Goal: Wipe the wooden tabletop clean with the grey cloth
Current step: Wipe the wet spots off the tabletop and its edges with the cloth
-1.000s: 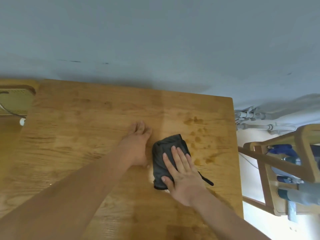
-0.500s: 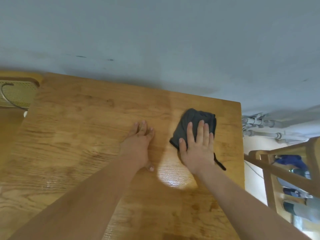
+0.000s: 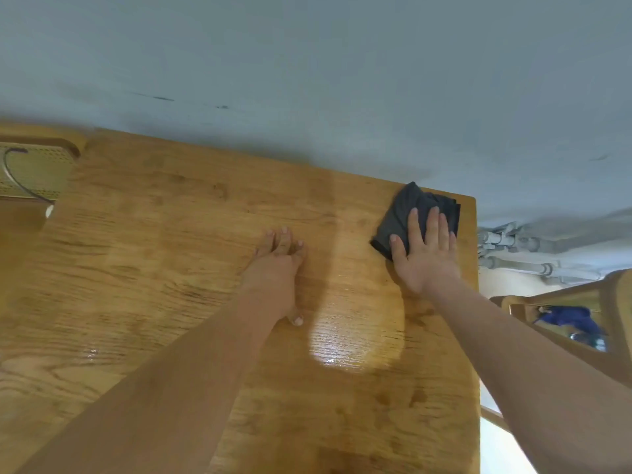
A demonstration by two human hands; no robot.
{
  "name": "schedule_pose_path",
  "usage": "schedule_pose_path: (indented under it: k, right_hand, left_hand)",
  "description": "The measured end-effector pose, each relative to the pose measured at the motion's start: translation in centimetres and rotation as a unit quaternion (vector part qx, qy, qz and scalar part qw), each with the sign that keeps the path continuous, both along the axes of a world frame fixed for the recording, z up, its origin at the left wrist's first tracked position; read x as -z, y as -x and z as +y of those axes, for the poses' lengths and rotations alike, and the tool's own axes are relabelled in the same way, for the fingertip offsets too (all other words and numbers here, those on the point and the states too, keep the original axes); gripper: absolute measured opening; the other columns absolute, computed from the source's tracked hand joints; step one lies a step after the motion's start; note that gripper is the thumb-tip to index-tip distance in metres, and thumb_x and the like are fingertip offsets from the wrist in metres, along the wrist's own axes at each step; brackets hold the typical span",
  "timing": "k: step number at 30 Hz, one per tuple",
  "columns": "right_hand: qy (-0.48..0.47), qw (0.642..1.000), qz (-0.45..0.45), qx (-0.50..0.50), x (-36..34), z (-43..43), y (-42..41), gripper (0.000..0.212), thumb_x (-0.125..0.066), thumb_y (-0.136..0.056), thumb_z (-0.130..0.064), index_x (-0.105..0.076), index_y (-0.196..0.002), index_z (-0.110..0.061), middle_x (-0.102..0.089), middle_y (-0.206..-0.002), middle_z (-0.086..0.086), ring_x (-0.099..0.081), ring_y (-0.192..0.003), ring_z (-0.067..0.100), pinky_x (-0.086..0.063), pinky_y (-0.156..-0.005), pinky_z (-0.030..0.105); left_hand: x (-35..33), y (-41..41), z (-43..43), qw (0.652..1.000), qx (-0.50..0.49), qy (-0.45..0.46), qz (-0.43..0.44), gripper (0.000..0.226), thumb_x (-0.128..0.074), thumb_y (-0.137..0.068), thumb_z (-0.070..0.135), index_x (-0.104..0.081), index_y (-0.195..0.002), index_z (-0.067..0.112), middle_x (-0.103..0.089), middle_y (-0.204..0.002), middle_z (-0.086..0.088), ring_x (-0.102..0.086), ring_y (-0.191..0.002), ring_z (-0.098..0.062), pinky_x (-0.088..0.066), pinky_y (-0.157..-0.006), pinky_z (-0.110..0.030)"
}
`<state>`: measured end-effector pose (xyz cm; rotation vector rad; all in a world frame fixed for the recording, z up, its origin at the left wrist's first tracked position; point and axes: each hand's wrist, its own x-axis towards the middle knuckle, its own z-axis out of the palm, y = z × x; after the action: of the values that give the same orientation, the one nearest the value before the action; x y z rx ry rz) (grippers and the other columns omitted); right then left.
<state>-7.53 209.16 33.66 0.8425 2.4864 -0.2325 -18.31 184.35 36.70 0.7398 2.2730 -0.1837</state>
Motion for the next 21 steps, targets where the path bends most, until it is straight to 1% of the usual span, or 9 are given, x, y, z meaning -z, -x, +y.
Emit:
schedule_pose_path:
  k: [2,4,6,8,10,12,15,17,21]
  right_hand:
    - [-0.019,0.994,0.039,0.097,0.4,-3.0,-0.5,0.073,-0.003,-0.103,-0.059,0.014,-0.163,-0.021,0.023,-0.169,0.017,0.019,-0.156,0.032,0.005,-0.127,0.051]
    - [-0.017,0.992,0.058,0.111,0.6,-7.6,-1.8,0.071,-0.003,-0.104,-0.055,0.017,-0.162,-0.020,0.025,-0.168,0.019,0.021,-0.156,0.034,0.008,-0.126,0.051]
    - [0.005,0.997,0.059,0.041,0.8,-11.9,-4.3,0.070,0.001,-0.103,-0.055,0.029,-0.157,-0.023,0.038,-0.162,0.017,0.033,-0.151,0.033,0.015,-0.124,0.051]
    - [0.041,0.995,0.041,-0.077,0.4,-14.1,-7.4,0.068,0.006,-0.101,-0.057,0.040,-0.150,-0.026,0.049,-0.157,0.012,0.044,-0.146,0.029,0.021,-0.122,0.049]
    - [0.057,0.982,0.023,-0.180,0.0,-13.0,-9.9,0.067,0.009,-0.100,-0.061,0.042,-0.149,-0.030,0.050,-0.157,0.007,0.045,-0.145,0.024,0.021,-0.122,0.049]
    - [0.049,0.975,0.013,-0.216,-0.4,-9.6,-10.8,0.067,0.011,-0.099,-0.063,0.040,-0.150,-0.031,0.049,-0.157,0.004,0.045,-0.145,0.020,0.018,-0.124,0.047]
    - [0.009,0.989,-0.012,-0.145,-0.5,-3.4,-9.6,0.069,0.011,-0.096,-0.065,0.041,-0.149,-0.032,0.050,-0.156,0.006,0.046,-0.144,0.022,0.018,-0.124,0.046]
    - [0.011,0.998,-0.028,-0.056,-0.5,0.3,-9.0,0.072,0.004,-0.099,-0.064,0.033,-0.155,-0.030,0.042,-0.161,0.009,0.038,-0.149,0.025,0.013,-0.126,0.047]
    - [0.008,0.999,0.004,0.040,0.5,0.6,-10.2,0.072,-0.002,-0.102,-0.060,0.020,-0.161,-0.026,0.031,-0.166,0.011,0.028,-0.154,0.027,0.010,-0.127,0.048]
  left_hand:
    - [0.0,0.0,0.0,1.000,-0.002,-0.005,0.005,0.152,-0.098,-0.054,0.052,0.006,-0.163,0.030,0.030,-0.167,-0.002,0.022,-0.155,-0.029,-0.014,-0.125,-0.048]
    - [0.0,0.1,0.1,1.000,0.002,-0.005,0.010,0.153,-0.098,-0.053,0.053,0.006,-0.163,0.029,0.028,-0.168,-0.003,0.021,-0.155,-0.030,-0.012,-0.125,-0.047]
    - [-0.1,0.0,0.2,1.000,0.005,-0.012,0.010,0.154,-0.098,-0.052,0.052,0.005,-0.164,0.027,0.026,-0.168,-0.004,0.019,-0.155,-0.031,-0.011,-0.126,-0.047]
    - [-0.3,-0.1,0.0,1.000,0.006,-0.017,0.005,0.154,-0.098,-0.052,0.052,0.005,-0.164,0.027,0.027,-0.168,-0.005,0.019,-0.156,-0.031,-0.013,-0.127,-0.047]
    - [-0.5,-0.2,0.0,1.000,0.011,-0.006,0.004,0.154,-0.097,-0.054,0.054,0.007,-0.163,0.025,0.028,-0.168,-0.005,0.020,-0.155,-0.031,-0.013,-0.127,-0.048]
    - [-0.8,-0.6,0.7,0.998,0.045,0.021,0.024,0.153,-0.096,-0.058,0.053,0.009,-0.163,0.019,0.028,-0.167,-0.012,0.020,-0.155,-0.035,-0.008,-0.127,-0.052]
    - [-1.0,-1.8,2.7,0.994,0.105,0.011,0.038,0.145,-0.092,-0.065,0.054,0.008,-0.162,0.015,0.026,-0.166,-0.019,0.016,-0.155,-0.038,-0.007,-0.127,-0.053]
    - [-0.9,-2.7,3.6,0.995,0.102,-0.002,0.011,0.146,-0.090,-0.064,0.060,0.008,-0.163,0.016,0.023,-0.167,-0.021,0.013,-0.155,-0.041,-0.013,-0.127,-0.052]
    - [-0.5,-3.5,5.1,0.994,0.105,0.032,0.024,0.148,-0.091,-0.062,0.060,0.005,-0.163,0.011,0.020,-0.165,-0.028,0.012,-0.153,-0.049,-0.016,-0.125,-0.055]
